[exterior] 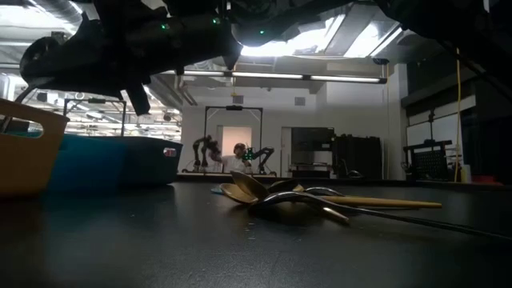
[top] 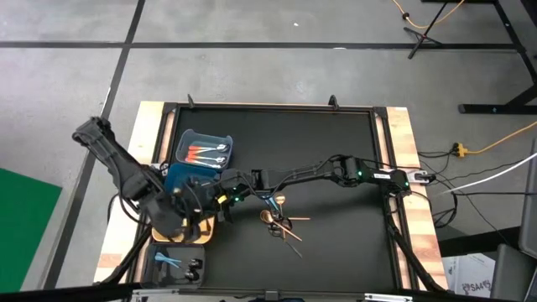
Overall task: Sort silverware by color (type)
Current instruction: Put the black spoon into the orange bin
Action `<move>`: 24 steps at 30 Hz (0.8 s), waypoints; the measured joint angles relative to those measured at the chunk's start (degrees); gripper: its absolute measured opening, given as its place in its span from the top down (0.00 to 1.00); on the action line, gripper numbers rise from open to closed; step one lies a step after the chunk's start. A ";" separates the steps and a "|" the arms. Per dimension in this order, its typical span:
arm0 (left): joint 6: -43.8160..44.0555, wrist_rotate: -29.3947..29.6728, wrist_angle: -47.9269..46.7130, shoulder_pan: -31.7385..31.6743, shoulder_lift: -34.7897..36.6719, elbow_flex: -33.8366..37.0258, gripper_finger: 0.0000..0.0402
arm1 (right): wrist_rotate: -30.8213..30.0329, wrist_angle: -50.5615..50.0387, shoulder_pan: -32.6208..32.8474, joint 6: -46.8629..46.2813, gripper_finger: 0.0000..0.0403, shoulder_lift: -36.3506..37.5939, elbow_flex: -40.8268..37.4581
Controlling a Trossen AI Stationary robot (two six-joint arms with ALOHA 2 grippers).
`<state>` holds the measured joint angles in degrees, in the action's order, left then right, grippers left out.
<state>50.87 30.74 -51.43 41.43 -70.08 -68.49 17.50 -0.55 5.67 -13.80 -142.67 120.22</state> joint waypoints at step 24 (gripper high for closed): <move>2.67 3.26 -14.69 0.02 -13.23 0.00 0.82 | -0.51 -0.62 -0.18 -0.03 0.83 0.02 -0.02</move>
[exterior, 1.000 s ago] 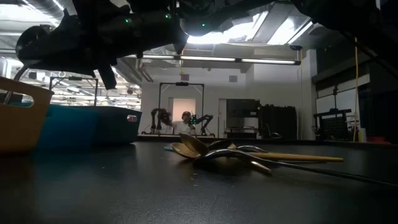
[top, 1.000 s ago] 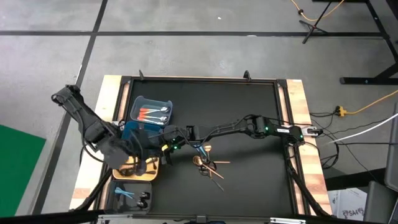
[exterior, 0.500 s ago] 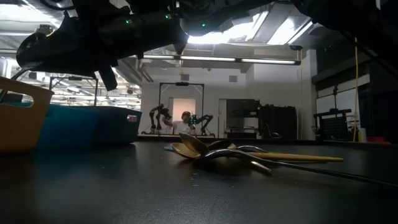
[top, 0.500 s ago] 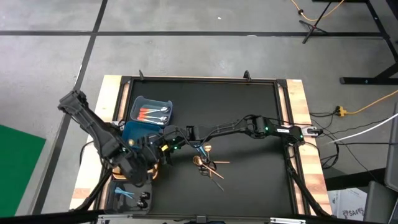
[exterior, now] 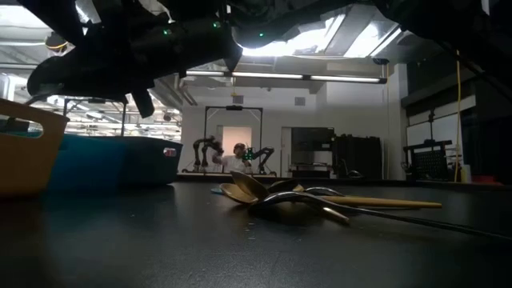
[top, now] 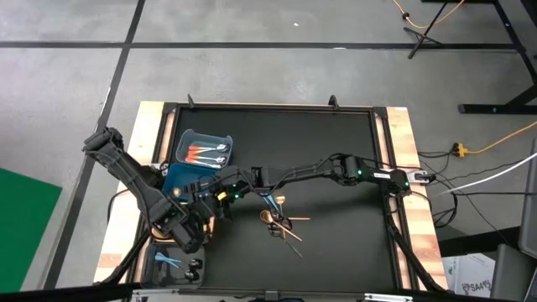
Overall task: Sort silverware by color (type)
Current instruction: Put the black spoon into the orange bin
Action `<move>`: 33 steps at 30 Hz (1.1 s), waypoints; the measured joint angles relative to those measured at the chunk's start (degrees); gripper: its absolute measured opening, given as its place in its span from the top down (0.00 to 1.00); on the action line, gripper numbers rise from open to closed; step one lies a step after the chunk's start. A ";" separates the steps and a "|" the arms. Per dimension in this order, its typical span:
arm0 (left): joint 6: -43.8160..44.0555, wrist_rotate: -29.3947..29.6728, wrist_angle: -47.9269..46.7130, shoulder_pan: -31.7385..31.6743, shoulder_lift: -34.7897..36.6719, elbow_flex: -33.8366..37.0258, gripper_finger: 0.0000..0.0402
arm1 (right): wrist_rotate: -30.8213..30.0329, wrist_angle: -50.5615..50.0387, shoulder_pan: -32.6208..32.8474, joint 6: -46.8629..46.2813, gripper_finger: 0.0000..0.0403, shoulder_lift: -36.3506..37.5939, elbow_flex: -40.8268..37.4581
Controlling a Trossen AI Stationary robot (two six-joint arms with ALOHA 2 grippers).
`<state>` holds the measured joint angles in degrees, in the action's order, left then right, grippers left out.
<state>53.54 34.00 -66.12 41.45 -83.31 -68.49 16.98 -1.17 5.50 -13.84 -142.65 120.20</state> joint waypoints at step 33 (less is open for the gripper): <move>12.56 -29.24 -12.30 1.40 0.04 0.00 0.82 | 0.60 -0.18 -0.02 0.11 0.83 0.04 0.00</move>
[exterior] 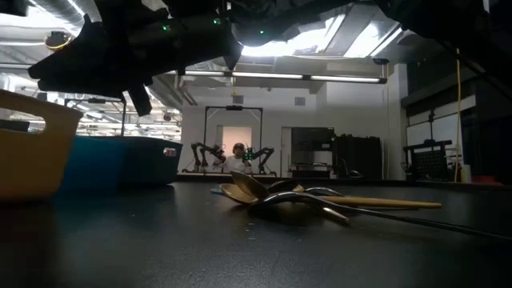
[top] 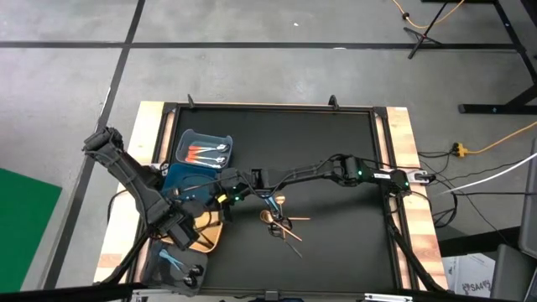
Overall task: Sort silverware by color (type)
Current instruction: Put the black spoon into the orange bin
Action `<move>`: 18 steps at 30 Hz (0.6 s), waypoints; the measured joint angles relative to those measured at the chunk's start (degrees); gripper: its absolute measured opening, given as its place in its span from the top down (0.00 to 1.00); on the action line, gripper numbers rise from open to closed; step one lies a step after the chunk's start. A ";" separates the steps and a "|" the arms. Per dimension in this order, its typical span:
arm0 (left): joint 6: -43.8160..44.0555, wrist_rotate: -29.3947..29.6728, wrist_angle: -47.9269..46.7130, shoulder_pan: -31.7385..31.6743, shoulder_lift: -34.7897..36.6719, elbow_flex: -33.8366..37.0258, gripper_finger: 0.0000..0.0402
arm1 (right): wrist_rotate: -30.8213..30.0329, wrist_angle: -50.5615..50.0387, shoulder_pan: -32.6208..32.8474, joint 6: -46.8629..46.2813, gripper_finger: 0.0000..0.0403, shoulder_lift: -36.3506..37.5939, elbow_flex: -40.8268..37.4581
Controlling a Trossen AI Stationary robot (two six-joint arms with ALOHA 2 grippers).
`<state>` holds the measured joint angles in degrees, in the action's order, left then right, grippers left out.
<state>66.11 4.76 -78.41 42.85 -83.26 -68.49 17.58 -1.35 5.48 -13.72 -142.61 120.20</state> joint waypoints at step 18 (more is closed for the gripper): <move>12.67 -6.04 -0.68 5.72 0.00 0.00 0.82 | 8.92 -6.19 -5.13 1.75 0.83 2.37 0.02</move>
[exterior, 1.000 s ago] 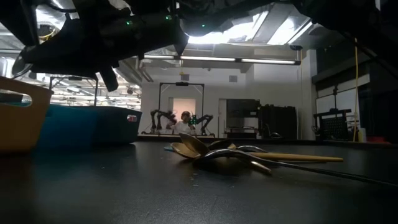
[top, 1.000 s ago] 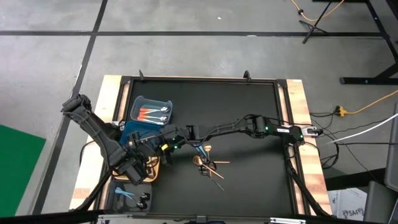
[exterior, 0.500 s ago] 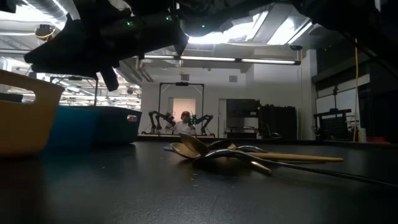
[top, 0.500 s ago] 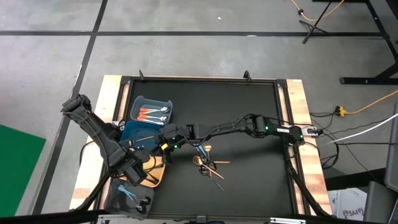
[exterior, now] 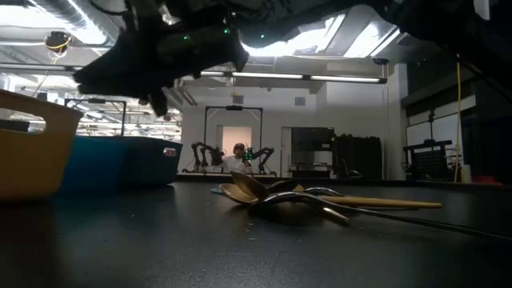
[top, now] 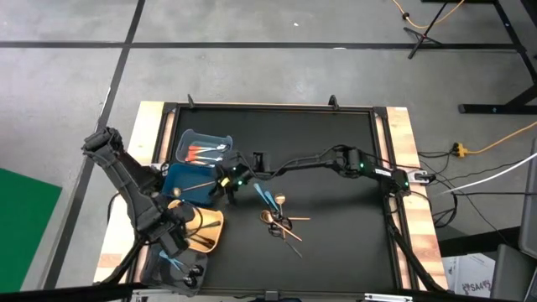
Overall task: Sort silverware by color (type)
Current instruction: Put the black spoon into the orange bin, then put the gold spoon into the blue bin
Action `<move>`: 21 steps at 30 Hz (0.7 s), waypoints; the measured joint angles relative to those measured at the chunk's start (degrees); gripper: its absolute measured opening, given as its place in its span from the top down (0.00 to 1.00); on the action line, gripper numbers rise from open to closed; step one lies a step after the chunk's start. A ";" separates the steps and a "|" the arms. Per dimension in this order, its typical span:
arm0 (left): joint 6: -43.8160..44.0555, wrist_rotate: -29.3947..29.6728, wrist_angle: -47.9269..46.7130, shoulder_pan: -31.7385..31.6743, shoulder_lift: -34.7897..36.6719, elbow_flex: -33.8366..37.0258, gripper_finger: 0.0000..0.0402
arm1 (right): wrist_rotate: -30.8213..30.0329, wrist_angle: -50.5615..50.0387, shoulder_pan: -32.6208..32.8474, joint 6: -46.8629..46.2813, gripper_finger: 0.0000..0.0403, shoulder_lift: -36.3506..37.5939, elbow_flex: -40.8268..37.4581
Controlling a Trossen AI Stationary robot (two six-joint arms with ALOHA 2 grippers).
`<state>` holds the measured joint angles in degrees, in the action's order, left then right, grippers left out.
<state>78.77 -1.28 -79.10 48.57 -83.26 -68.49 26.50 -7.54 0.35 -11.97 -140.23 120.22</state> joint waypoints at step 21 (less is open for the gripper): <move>11.65 28.47 6.89 2.92 -0.02 0.00 0.82 | -22.43 -45.52 -0.69 22.98 0.83 19.37 0.00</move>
<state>90.42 27.19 -72.21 51.49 -83.29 -68.49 4.07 -53.06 -0.34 11.01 -120.86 120.22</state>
